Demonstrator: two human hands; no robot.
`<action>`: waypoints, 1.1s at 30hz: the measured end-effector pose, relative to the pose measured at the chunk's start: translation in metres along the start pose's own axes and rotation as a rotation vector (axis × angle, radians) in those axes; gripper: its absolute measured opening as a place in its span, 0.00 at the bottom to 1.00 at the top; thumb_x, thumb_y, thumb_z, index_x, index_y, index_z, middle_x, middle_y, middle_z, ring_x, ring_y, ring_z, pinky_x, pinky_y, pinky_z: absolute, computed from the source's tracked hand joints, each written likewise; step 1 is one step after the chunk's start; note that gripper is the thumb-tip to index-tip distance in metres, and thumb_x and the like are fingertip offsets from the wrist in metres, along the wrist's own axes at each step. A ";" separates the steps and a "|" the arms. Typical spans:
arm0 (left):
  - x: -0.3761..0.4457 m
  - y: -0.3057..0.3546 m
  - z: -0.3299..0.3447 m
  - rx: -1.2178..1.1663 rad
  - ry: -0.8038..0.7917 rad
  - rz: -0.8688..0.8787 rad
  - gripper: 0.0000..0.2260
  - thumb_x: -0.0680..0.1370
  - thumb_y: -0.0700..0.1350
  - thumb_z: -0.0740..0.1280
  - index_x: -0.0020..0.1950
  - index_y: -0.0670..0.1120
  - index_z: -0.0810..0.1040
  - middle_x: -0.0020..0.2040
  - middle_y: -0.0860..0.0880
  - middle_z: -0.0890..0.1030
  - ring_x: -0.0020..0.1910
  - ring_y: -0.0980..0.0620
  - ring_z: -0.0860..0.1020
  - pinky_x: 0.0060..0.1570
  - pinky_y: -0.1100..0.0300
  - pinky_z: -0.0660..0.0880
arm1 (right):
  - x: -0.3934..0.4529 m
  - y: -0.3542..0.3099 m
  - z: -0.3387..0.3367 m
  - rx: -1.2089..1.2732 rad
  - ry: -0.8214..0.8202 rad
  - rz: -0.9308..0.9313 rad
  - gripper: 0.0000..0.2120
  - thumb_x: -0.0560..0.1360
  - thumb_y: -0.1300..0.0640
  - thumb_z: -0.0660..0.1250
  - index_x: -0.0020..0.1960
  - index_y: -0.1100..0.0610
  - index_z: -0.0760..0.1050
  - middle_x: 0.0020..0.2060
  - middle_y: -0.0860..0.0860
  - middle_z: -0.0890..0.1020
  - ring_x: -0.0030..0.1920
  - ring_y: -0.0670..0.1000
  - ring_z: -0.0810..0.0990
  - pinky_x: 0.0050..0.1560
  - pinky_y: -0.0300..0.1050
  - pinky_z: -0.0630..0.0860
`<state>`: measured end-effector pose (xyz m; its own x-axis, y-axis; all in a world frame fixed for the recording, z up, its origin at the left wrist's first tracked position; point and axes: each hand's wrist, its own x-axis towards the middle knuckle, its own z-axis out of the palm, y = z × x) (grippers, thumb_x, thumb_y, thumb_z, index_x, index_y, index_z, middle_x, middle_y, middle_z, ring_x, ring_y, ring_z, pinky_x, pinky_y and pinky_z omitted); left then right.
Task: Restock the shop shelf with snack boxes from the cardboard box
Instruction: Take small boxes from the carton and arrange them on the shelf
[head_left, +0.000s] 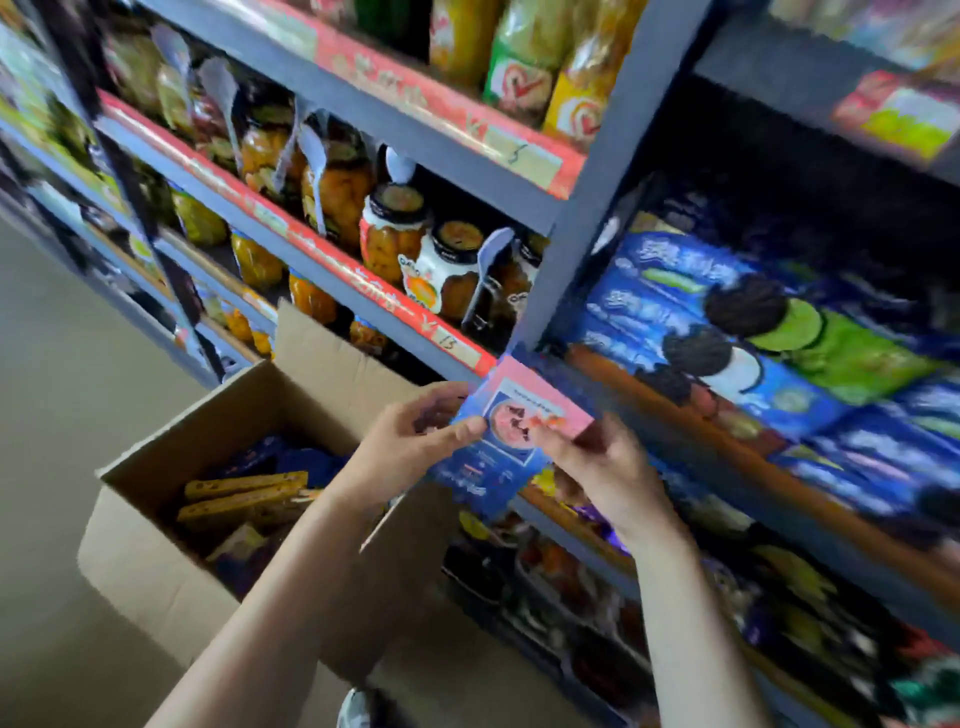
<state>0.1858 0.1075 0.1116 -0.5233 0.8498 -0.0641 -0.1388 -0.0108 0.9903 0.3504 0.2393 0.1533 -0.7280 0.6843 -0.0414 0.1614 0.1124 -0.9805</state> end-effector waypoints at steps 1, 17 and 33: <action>-0.004 0.007 0.020 -0.001 0.025 0.014 0.18 0.76 0.53 0.71 0.60 0.43 0.80 0.52 0.43 0.85 0.50 0.52 0.80 0.49 0.61 0.77 | -0.014 -0.003 -0.017 -0.009 0.009 -0.041 0.09 0.72 0.53 0.76 0.46 0.43 0.78 0.35 0.49 0.84 0.31 0.55 0.79 0.28 0.48 0.73; -0.127 0.021 0.326 -0.200 -0.231 0.033 0.25 0.71 0.42 0.74 0.67 0.43 0.72 0.59 0.42 0.83 0.51 0.45 0.83 0.42 0.53 0.80 | -0.270 0.002 -0.268 0.133 0.241 -0.193 0.17 0.81 0.60 0.64 0.69 0.56 0.71 0.62 0.46 0.80 0.61 0.42 0.79 0.56 0.36 0.76; -0.141 0.061 0.498 0.124 -0.609 0.346 0.19 0.74 0.40 0.74 0.63 0.45 0.75 0.55 0.46 0.84 0.57 0.50 0.82 0.55 0.57 0.78 | -0.363 0.003 -0.399 -0.201 0.611 -0.097 0.22 0.70 0.47 0.76 0.58 0.36 0.70 0.50 0.25 0.78 0.52 0.24 0.73 0.46 0.22 0.67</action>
<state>0.6697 0.2496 0.2426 0.0480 0.9524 0.3010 0.0661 -0.3038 0.9505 0.8811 0.2786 0.2421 -0.2449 0.9442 0.2204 0.2787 0.2863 -0.9167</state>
